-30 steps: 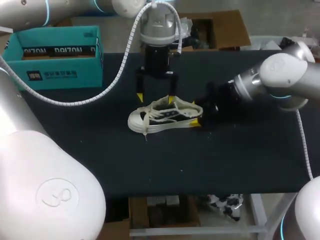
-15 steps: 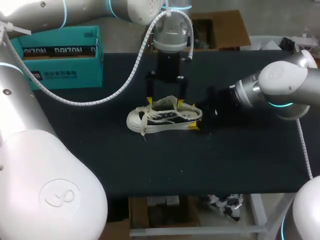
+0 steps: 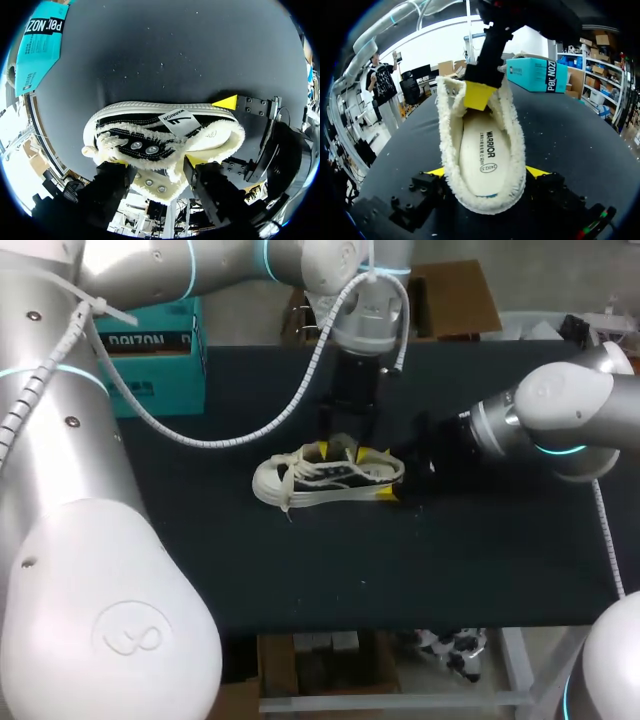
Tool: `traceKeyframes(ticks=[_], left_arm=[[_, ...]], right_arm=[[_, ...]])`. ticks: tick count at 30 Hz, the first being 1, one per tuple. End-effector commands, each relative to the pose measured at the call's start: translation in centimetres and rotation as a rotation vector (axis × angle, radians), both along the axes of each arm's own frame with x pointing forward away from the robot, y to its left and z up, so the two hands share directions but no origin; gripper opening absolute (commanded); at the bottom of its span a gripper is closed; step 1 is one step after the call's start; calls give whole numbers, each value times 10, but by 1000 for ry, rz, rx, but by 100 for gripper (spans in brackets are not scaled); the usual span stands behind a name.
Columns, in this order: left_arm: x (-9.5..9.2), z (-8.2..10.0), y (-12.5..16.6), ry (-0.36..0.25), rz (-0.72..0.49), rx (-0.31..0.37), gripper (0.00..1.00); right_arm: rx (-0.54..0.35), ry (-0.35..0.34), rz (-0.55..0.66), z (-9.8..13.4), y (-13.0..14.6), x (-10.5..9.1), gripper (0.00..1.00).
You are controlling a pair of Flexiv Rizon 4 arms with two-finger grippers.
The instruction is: Open the shoe tongue, take the insole out of the shoe, put the insole back into the shoe, and pack the shoe into the shoebox
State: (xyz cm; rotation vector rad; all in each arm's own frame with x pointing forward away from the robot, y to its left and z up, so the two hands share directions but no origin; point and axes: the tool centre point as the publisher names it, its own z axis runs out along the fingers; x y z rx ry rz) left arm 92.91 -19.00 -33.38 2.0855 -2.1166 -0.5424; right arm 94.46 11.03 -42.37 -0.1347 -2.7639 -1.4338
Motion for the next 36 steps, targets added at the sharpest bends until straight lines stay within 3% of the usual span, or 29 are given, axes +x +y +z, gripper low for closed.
traceKeyframes(ticks=[1,12,25,30,36], left_arm=[[4,-2,1,51,8,6,0],[-4,9,14,9,8,-63,0],[-30,34,57,-181,101,-221,0],[-32,29,75,-206,158,-249,0],[-23,10,88,-201,241,-303,0]], right_arm=[[4,-2,2,-6,2,-6,0],[4,-2,2,-6,2,-6,0],[4,-2,2,-6,2,-6,0],[4,-2,2,-6,2,-6,0],[4,-2,2,-6,2,-6,0]])
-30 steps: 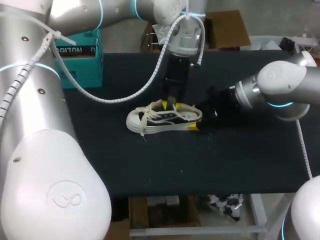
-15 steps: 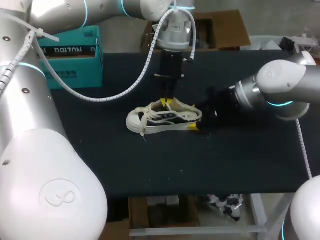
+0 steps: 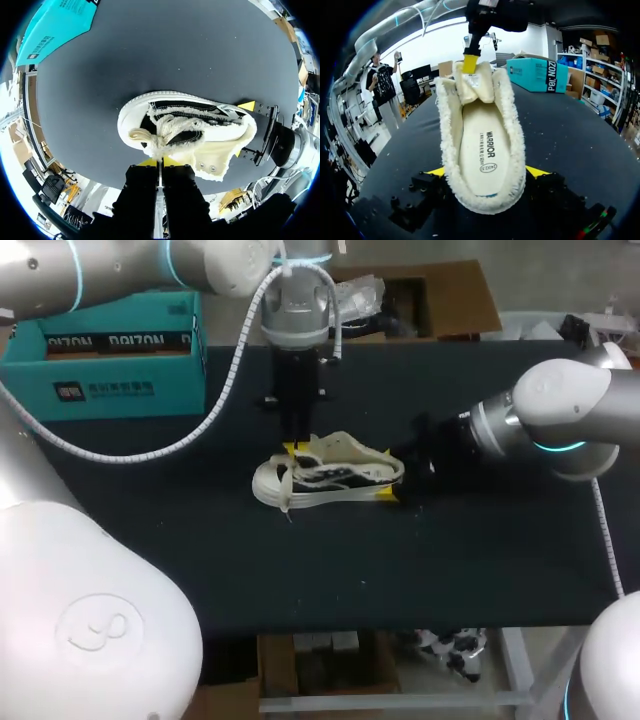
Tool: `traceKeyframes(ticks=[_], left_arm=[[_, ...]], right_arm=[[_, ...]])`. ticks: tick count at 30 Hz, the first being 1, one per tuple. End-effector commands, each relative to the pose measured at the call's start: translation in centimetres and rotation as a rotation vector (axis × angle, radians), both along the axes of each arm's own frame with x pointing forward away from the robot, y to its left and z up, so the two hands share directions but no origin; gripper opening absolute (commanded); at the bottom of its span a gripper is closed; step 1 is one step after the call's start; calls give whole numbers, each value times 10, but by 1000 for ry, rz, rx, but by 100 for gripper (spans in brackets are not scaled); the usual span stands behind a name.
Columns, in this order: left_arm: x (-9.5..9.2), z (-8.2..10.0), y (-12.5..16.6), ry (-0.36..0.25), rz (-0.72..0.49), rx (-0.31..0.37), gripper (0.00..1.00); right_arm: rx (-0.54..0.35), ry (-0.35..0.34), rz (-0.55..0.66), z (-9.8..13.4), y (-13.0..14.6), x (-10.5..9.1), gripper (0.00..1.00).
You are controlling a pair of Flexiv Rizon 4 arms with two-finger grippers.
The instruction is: Open the shoe tongue, take the insole out of the shoe, put the insole back into the shoe, and pack the shoe into the shoebox
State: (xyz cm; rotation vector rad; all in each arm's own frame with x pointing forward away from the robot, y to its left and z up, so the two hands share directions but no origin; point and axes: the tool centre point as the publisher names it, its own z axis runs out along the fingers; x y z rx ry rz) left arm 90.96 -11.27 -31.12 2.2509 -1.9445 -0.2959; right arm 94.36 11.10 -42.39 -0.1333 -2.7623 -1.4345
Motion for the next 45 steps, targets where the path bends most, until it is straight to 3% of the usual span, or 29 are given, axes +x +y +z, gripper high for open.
traceKeyframes(ticks=[1,6,11,12,13,17,19,23,27,28,29,30,31,34,35,36,38,39,45], left_arm=[[-1,-16,12,-106,77,-185,0],[7,-26,15,-81,90,-197,0],[3,-21,20,-85,86,-199,0],[2,-17,21,-100,82,-199,13],[1,-13,21,-111,73,-200,35],[-5,8,17,-168,30,-206,43],[-7,20,14,-201,1,-208,64],[-9,38,4,-255,-71,-212,80],[-4,59,-12,-309,-172,-189,74],[-1,65,-16,-327,-185,-179,64],[1,69,-21,-330,-238,-175,43],[3,73,-26,-333,-282,-175,15],[6,78,-31,-342,-323,-168,0],[12,87,-43,-305,-616,-192,0],[11,89,-45,-266,-825,-193,0],[10,89,-46,-288,-978,-204,0],[3,90,-38,-249,-1390,-295,0],[7,92,-34,-202,-1593,-339,0],[7,92,-34,-202,-1593,-339,0]], right_arm=[[3,-2,1,-6,1,-5,0],[3,-2,1,-6,1,-5,0],[3,-2,1,-6,1,-5,0],[3,-2,1,-6,1,-5,0],[3,-2,1,-6,1,-5,0],[3,-2,1,-6,1,-5,0],[3,-2,1,-6,1,-5,0],[3,-2,1,-6,1,-5,0],[3,-2,1,-6,1,-5,0],[3,-2,1,-6,1,-5,0],[3,-2,1,-6,1,-5,0],[3,-2,1,-6,1,-5,0],[3,-2,1,-6,1,-5,0],[3,-2,1,-6,1,-5,0],[3,-2,1,-6,1,-5,0],[3,-2,1,-6,1,-5,0],[3,-2,1,-6,1,-5,0],[3,-2,1,-6,1,-5,0],[3,-2,1,-6,1,-5,0]])
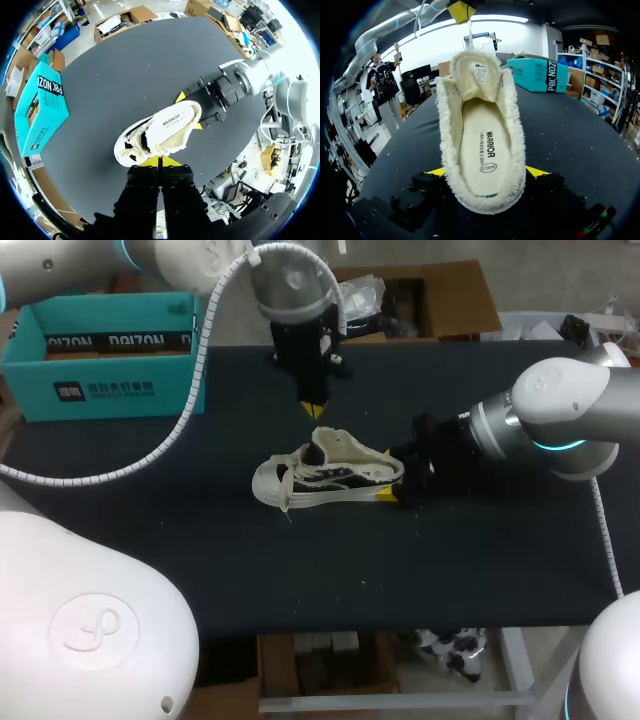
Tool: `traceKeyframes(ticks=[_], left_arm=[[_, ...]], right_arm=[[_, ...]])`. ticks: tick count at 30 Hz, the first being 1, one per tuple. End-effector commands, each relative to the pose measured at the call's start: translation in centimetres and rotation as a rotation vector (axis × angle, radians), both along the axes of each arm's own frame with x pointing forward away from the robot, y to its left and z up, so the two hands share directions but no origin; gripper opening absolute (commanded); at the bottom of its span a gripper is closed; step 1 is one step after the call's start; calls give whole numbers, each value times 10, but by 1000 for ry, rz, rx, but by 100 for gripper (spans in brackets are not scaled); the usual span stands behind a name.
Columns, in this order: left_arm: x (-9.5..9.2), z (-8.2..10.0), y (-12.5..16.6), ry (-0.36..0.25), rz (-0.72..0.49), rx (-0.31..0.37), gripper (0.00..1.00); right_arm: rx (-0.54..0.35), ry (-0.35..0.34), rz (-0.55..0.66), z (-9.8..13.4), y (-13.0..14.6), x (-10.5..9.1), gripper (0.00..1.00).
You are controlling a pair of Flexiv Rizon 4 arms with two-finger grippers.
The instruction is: Open the shoe tongue, take the insole out of the shoe, put the insole back into the shoe, and pack the shoe into the shoebox
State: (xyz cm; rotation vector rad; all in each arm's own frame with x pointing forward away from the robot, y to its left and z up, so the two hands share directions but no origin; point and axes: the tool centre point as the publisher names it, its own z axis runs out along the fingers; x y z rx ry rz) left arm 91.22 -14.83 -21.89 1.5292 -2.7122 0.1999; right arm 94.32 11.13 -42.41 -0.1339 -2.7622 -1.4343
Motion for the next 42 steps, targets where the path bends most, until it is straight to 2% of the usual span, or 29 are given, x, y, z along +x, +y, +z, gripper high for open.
traceKeyframes(ticks=[1,9,10,11,12,13,14,19,21,25,34,42], left_arm=[[4,0,1,6,-929,16,0],[4,0,1,6,-929,16,0],[6,-3,-3,-31,-1000,13,0],[7,-7,-6,-42,-986,24,0],[9,-12,-12,-27,-1018,32,0],[9,-17,-16,-40,-1058,16,0],[12,-22,-20,-6,-1046,14,0],[17,-48,-32,41,-1115,-9,0],[16,-58,-35,38,-1126,-1,0],[17,-75,-36,50,-1173,-42,0],[10,-111,-34,97,-1183,-78,0],[-2,-131,-33,121,-1144,-71,0]], right_arm=[[3,-3,1,-6,1,-4,0],[3,-3,1,-6,1,-4,0],[3,-3,1,-6,1,-4,0],[3,-3,1,-6,1,-4,0],[3,-3,1,-6,1,-4,0],[3,-3,1,-6,1,-4,0],[3,-3,1,-6,1,-4,0],[3,-3,1,-6,1,-4,0],[3,-3,1,-6,1,-4,0],[3,-3,1,-6,1,-4,0],[3,-3,1,-6,1,-4,0],[3,-3,1,-6,1,-4,0]])
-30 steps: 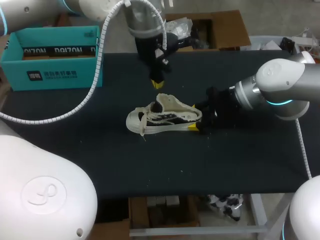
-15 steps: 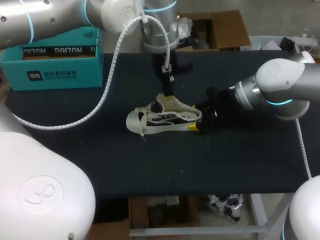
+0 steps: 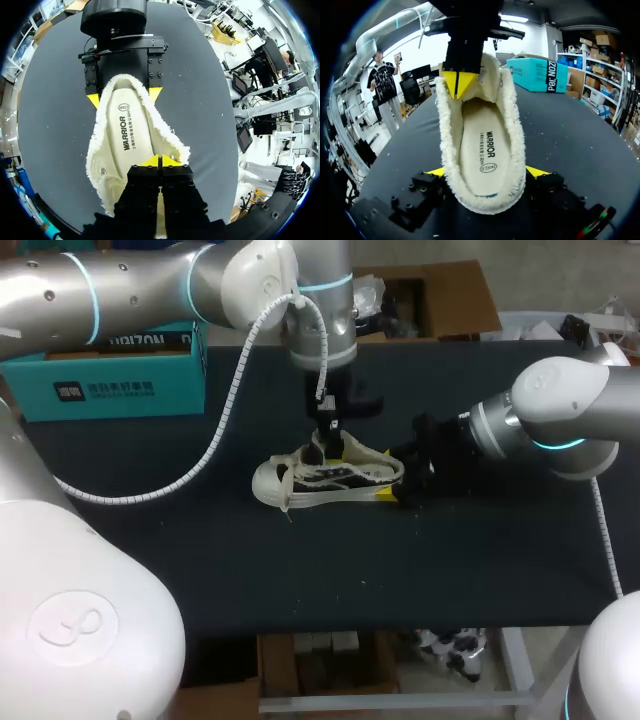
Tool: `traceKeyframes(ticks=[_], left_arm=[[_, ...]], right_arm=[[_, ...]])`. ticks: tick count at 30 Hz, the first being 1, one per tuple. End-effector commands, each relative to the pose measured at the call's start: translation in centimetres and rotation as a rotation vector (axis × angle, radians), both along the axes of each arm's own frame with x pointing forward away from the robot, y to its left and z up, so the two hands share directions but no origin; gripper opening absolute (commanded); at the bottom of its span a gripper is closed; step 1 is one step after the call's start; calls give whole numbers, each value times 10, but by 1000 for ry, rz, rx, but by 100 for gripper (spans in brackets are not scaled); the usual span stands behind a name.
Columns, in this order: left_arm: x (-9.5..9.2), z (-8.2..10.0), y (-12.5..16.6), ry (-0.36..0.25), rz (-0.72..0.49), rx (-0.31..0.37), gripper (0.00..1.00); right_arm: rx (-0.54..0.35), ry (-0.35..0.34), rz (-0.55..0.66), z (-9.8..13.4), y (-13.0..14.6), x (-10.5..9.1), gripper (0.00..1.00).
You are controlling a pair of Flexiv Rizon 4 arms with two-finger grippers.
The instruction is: Open the shoe tongue, take the insole out of the shoe, put the insole back into the shoe, and pack the shoe into the shoebox
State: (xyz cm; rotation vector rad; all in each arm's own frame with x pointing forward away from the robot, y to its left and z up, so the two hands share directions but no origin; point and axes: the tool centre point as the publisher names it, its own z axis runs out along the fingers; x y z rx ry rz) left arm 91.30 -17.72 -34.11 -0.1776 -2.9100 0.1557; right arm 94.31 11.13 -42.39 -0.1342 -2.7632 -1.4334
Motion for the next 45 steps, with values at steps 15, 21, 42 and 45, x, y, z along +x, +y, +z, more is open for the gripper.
traceKeyframes(ticks=[15,21,42,45], left_arm=[[-9,-39,-8,-42,101,85,0],[-8,-42,-6,-44,104,81,21],[4,-99,2,-244,115,87,26],[7,-108,2,-303,128,96,25]], right_arm=[[4,-2,2,-6,1,-4,0],[4,-2,2,-6,1,-4,0],[4,-2,2,-6,1,-4,0],[4,-2,2,-6,1,-4,0]])
